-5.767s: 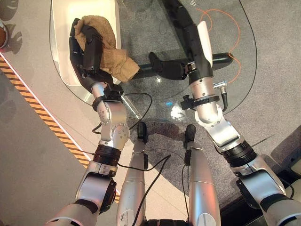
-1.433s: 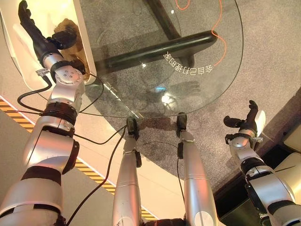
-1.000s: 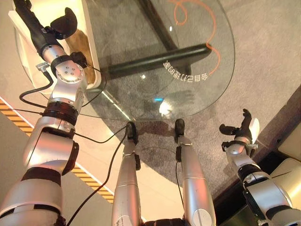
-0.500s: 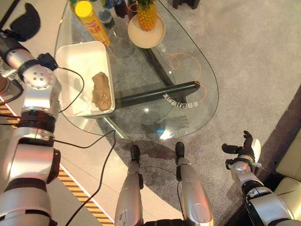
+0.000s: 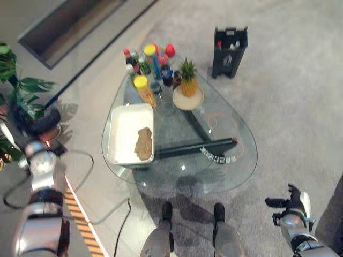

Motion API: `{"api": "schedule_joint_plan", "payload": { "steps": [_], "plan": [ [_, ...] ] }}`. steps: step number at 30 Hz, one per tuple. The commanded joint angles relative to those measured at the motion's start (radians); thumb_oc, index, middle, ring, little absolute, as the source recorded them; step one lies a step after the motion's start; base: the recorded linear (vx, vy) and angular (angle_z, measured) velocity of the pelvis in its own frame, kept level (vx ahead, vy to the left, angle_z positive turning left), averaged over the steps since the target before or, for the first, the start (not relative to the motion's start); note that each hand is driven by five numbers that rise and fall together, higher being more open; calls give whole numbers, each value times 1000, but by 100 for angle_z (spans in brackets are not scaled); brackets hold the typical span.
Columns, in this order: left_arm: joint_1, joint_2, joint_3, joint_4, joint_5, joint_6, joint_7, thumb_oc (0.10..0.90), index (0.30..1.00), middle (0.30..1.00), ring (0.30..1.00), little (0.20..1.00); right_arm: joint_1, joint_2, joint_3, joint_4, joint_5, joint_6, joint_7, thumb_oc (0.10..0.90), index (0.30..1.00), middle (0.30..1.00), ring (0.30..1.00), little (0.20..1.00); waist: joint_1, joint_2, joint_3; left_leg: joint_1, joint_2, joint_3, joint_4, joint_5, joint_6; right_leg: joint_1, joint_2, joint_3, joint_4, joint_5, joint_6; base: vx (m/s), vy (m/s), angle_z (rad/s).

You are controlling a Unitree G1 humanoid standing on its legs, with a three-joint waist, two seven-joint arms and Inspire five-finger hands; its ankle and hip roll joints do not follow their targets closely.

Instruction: Wipe the table with a cloth and put it in the basket.

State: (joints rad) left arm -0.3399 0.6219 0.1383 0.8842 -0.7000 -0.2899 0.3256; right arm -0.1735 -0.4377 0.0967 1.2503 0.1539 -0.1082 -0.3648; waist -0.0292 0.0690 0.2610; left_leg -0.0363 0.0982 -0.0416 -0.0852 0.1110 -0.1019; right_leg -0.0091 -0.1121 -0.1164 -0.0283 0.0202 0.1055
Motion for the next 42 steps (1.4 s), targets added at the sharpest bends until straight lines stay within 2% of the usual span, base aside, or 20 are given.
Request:
{"api": "schedule_joint_plan", "payload": {
  "steps": [1,4,5,9,15,18,22,29,42],
  "plan": [
    [20,4,49,41,20,-15,-109,800,900,900,900,900,42,-4,-16,34,-73,51,78,800,900,900,900,900,25,-28,-96,17,-111,17,24,-85,42,-13,40,21,57,-46,-15,221,-5,18],
    [74,-31,42,110,74,19,-139,800,900,900,900,900,61,16,-5,49,-87,80,123,800,900,900,900,900,29,-34,-126,47,-105,21,17,-92,42,22,36,15,38,-41,-10,133,12,11],
    [84,-39,40,125,102,57,-146,800,900,900,900,900,64,18,-4,51,-96,91,141,800,900,900,900,900,31,-35,-131,54,-104,22,17,-94,43,30,35,13,33,-40,-10,46,17,3],
    [151,-95,30,282,159,128,-185,800,900,900,900,900,68,36,-8,96,-134,131,204,800,900,900,900,900,36,-42,-160,94,-98,31,15,-108,47,73,31,6,21,-42,-7,33,17,1],
    [188,-150,3,424,244,194,-248,800,900,900,900,900,56,52,0,126,-150,152,247,800,900,900,900,900,39,-47,-176,132,-92,42,18,-119,51,110,31,9,20,-47,-10,18,7,-3],
    [216,-212,-44,459,358,226,-280,800,900,900,900,900,55,72,-4,139,-169,160,258,800,900,900,900,900,38,-49,-186,155,-91,42,17,-127,55,129,34,14,18,-49,-12,22,7,-4],
    [235,-260,-117,464,448,249,-309,800,900,900,900,900,58,87,7,147,-197,168,276,800,900,900,900,900,38,-49,-189,165,-89,41,15,-129,57,139,34,14,11,-46,-12,0,0,0],
    [238,-290,-227,466,595,272,-348,800,900,900,900,900,47,102,44,153,-228,190,290,800,900,900,900,900,32,-49,-185,169,-84,48,11,-130,56,141,35,19,2,-39,-11,0,0,0],
    [245,-310,-276,458,610,277,-370,800,900,900,900,900,48,118,75,160,-236,185,300,800,900,900,900,900,29,-49,-179,169,-82,49,1,-128,56,139,35,26,-23,-23,-6,-3,-1,0]
  ]
}}
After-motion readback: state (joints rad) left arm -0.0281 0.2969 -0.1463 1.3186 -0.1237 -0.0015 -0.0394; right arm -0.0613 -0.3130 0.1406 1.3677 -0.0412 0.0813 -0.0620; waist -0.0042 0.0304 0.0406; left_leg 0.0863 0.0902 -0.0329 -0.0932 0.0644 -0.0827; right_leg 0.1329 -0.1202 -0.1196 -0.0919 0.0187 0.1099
